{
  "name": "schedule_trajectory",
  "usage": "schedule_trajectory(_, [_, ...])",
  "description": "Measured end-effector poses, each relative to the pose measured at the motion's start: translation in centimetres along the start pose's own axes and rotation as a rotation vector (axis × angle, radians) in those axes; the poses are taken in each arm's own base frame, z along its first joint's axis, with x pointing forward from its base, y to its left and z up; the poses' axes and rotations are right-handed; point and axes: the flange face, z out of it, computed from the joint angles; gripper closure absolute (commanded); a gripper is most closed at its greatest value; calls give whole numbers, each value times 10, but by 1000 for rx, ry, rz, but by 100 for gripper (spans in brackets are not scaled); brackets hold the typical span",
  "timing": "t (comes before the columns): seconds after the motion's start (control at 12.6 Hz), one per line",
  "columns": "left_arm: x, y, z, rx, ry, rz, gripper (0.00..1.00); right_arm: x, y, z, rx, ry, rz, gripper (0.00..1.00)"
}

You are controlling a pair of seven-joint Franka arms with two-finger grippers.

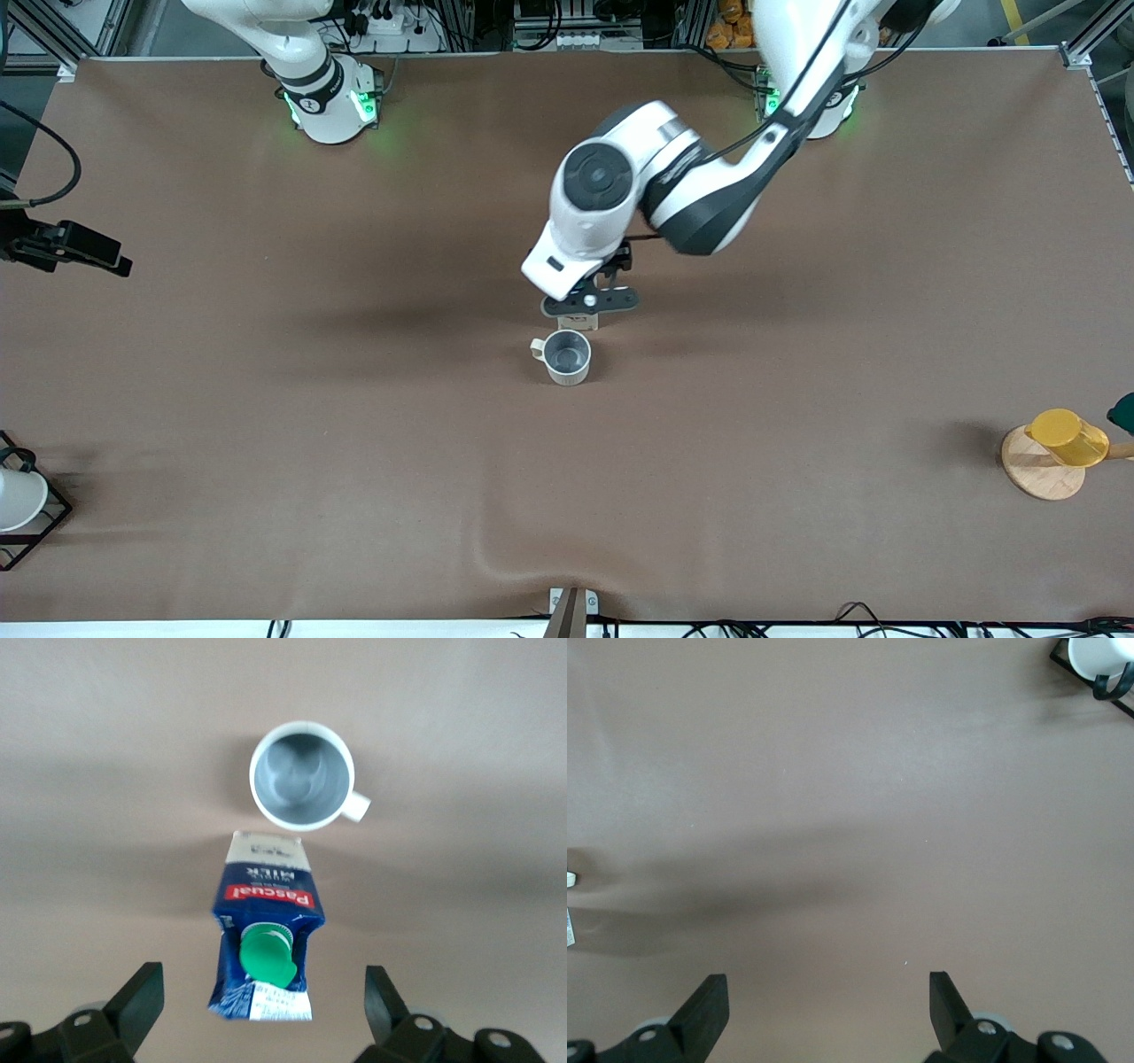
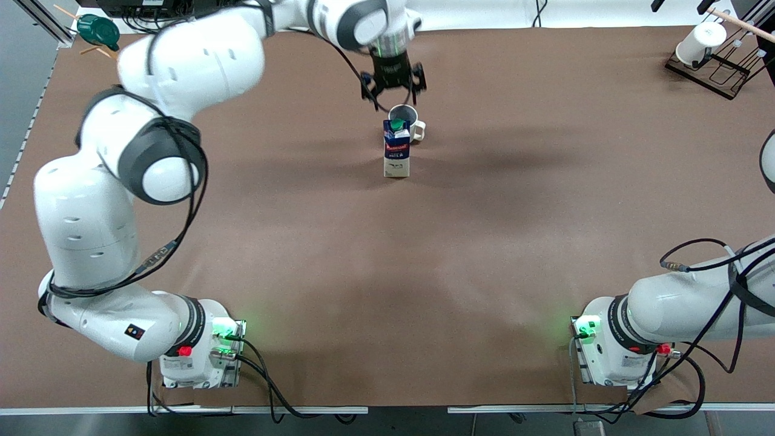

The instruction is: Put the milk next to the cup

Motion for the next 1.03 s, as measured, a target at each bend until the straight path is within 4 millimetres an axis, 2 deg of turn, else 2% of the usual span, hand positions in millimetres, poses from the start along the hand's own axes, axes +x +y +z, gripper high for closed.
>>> schedule_trajectory(0.24, [28, -62, -103, -42, 94, -100, 0, -2, 1, 0, 1, 26, -22, 0])
schedule_trajectory(0.4, [43, -110, -162, -58, 178, -163, 0, -11, 2, 9, 4, 52, -25, 0])
schedule_trajectory(0.63, [76, -204, -235, -51, 293, -85, 0, -21, 4, 7, 2, 72, -100, 0])
schedule_trajectory(0.71, [80, -235, -256, -39, 318, -72, 0, -21, 6, 5, -2, 81, -126, 0])
schedule_trajectory(0.79, [78, -258, -271, -21, 322, -74, 0, -21, 7, 3, -3, 88, -134, 0])
schedule_trajectory(0.87, [72, -271, -276, 4, 301, -82, 0, -20, 8, 1, -4, 94, -135, 0])
schedule_trajectory(1.03, [67, -292, -273, 47, 251, -111, 0, -20, 9, -2, -4, 101, -128, 0])
